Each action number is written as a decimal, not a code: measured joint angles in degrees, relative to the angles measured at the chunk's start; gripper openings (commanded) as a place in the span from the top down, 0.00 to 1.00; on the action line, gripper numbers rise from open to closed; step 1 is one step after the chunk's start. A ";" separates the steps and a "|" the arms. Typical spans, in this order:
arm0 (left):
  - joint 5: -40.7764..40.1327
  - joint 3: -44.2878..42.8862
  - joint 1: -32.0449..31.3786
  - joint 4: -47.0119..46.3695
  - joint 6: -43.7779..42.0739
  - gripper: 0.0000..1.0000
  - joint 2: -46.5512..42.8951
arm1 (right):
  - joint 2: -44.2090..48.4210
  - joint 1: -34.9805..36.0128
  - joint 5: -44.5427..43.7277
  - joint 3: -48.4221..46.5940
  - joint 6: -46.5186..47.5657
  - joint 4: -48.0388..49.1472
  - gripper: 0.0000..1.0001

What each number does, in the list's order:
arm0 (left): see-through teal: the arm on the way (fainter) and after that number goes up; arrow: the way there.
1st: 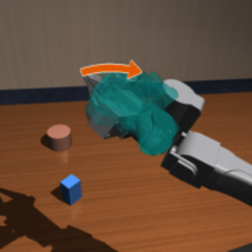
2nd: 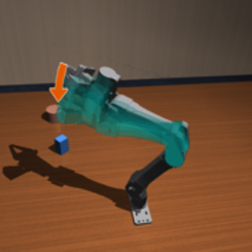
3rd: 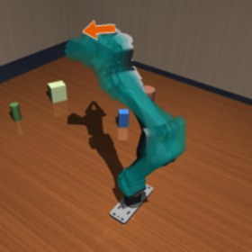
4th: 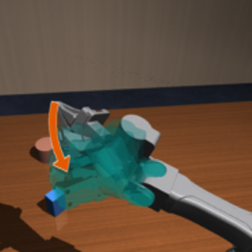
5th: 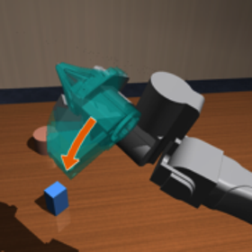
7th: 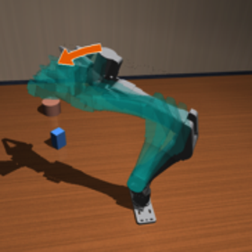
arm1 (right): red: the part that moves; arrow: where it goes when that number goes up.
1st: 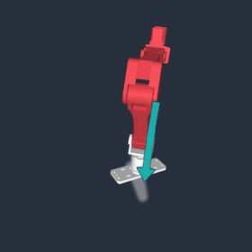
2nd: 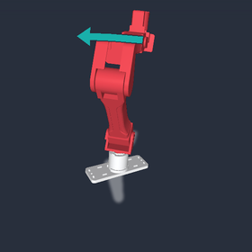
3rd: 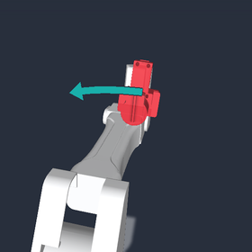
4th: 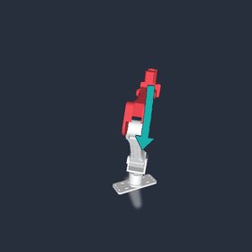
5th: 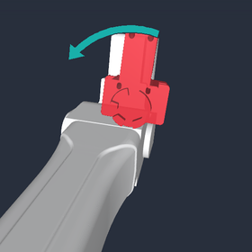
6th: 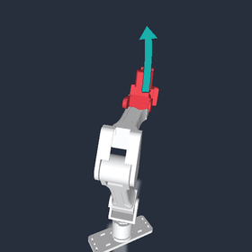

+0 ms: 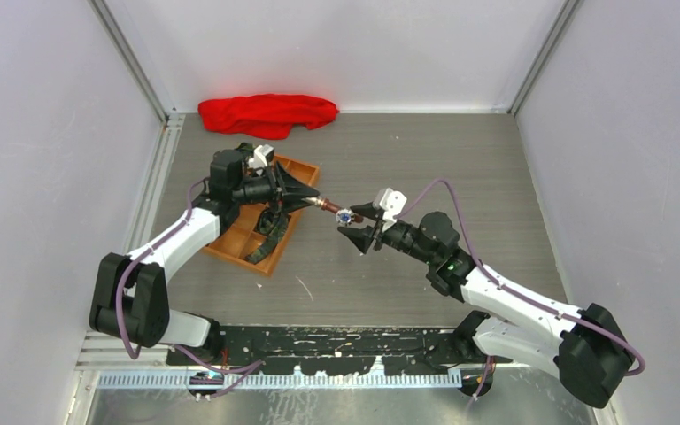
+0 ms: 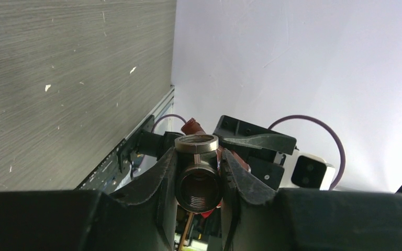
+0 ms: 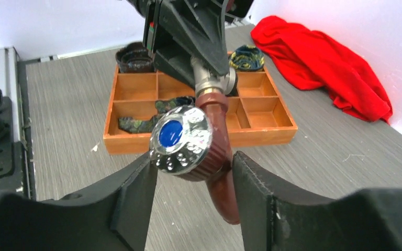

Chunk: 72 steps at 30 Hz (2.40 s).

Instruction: Install the water faucets

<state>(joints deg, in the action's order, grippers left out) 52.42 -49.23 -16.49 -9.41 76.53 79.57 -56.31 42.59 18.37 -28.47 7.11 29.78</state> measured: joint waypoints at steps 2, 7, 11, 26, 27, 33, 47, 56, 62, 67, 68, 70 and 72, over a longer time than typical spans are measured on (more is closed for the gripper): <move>0.28 -0.04 0.00 0.46 -0.35 1.00 0.00 | 0.07 0.00 -0.57 0.26 -0.85 1.95 0.52; 0.81 -0.04 0.00 0.63 -0.55 1.00 -0.02 | 0.07 -0.07 -1.75 0.83 -5.64 4.70 0.56; 1.49 -0.04 0.09 -0.37 -0.28 1.00 -0.02 | -0.31 -1.20 -1.64 0.81 -12.83 5.64 0.77; -2.49 2.99 0.07 -2.34 -2.49 1.00 -7.37 | -17.09 -17.77 18.51 -5.07 -75.63 13.22 0.31; -2.64 3.19 0.11 -2.34 -2.80 1.00 -7.61 | -18.14 -18.03 19.54 -5.05 -78.82 13.99 0.20; -2.69 3.26 -0.07 -4.15 -3.02 1.00 -8.68 | -14.82 -17.79 20.22 -5.86 -77.20 1.05 0.01; -3.80 1.07 -0.07 2.25 -2.49 1.00 -9.11 | 5.53 -9.42 -2.97 -16.92 -29.29 -32.28 0.18; -4.72 -0.90 -0.07 7.85 -3.74 1.00 -9.11 | 2.62 12.00 -25.44 -18.16 -2.08 -31.32 0.20; -4.85 -0.90 -0.07 8.94 -3.69 1.00 -9.05 | -0.22 14.97 -34.75 -16.98 9.70 -26.01 0.19; -4.85 -0.90 -0.07 9.16 -3.52 1.00 -8.57 | -2.97 19.41 -40.28 -16.52 21.20 -20.70 0.18; -4.85 -0.90 -0.07 9.16 -3.52 1.00 -8.55 | -3.93 20.15 -41.00 -16.50 23.12 -19.96 0.19; -4.83 -1.03 -0.07 9.22 -3.52 1.00 -8.41 | -5.88 21.11 -41.83 -16.50 25.90 -19.06 0.19; -4.83 -1.36 -0.07 9.22 -3.45 1.00 -8.09 | -7.85 21.44 -42.38 -16.50 27.93 -18.38 0.18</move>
<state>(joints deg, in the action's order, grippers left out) 47.59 -50.59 -16.56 -0.19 73.08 71.48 -64.16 64.03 -24.01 -44.97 35.05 11.40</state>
